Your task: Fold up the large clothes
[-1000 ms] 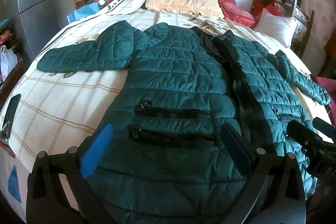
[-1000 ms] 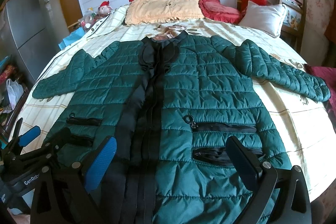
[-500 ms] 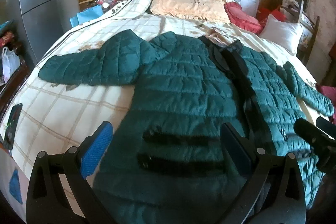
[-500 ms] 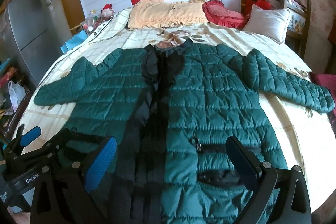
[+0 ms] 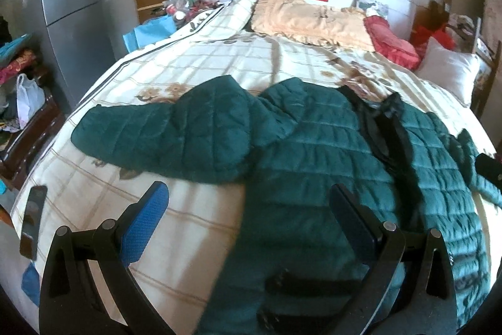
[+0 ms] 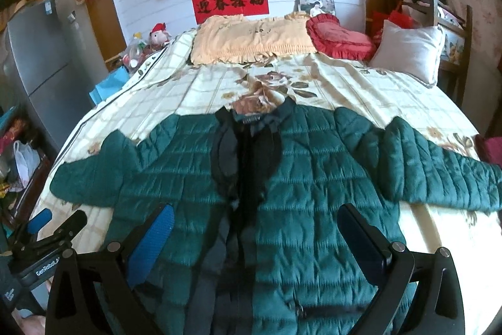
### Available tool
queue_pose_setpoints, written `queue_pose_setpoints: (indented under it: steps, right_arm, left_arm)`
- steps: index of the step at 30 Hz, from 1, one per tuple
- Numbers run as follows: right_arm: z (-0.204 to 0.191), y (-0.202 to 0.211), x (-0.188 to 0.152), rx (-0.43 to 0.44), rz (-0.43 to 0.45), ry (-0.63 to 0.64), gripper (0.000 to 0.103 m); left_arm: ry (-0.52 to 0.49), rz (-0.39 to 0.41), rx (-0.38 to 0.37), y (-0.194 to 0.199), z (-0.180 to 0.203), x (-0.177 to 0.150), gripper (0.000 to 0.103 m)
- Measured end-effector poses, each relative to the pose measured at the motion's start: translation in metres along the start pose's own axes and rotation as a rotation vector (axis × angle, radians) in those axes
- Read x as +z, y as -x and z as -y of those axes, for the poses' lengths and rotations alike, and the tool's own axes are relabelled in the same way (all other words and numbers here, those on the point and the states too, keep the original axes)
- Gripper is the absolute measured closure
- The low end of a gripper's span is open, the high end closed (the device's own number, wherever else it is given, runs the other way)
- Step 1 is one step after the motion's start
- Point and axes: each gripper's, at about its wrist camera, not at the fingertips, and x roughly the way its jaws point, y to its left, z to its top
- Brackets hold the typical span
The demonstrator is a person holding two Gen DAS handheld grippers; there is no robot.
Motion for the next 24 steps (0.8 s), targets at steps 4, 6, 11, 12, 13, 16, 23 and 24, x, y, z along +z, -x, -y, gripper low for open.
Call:
queue_pose_setpoints:
  steps: [4,6,11,12,13,16,23,24]
  right_arm:
    - [-0.001,-0.020,0.016,0.003,0.006,-0.008,0.000]
    - [0.000,-0.034,0.023,0.005,-0.001,-0.016,0.000]
    - [-0.002,-0.068,0.029,0.001,-0.045,-0.012,0.000]
    - [-0.003,-0.074,0.029,0.001,-0.052,-0.014,0.000]
    - [-0.003,-0.079,0.029,0.004,-0.060,-0.018,0.000]
    - [-0.003,-0.092,0.028,0.021,-0.079,-0.037,0.000]
    - [-0.005,-0.111,0.028,0.018,-0.100,-0.053,0.000]
    - [-0.006,-0.112,0.028,0.018,-0.102,-0.052,0.000]
  left_arm:
    - [0.024,-0.018,0.020,-0.018,-0.011,0.010,0.001]
    - [0.035,-0.027,0.025,-0.027,-0.016,0.014,0.001]
    - [0.045,-0.046,0.052,-0.048,-0.024,0.023,0.000]
    - [0.048,-0.049,0.056,-0.052,-0.025,0.024,0.000]
    - [0.051,-0.053,0.060,-0.056,-0.027,0.026,0.000]
    - [0.063,-0.065,0.065,-0.067,-0.033,0.029,0.000]
    - [0.069,-0.077,0.076,-0.082,-0.038,0.034,0.000]
    - [0.069,-0.077,0.078,-0.084,-0.039,0.034,0.000]
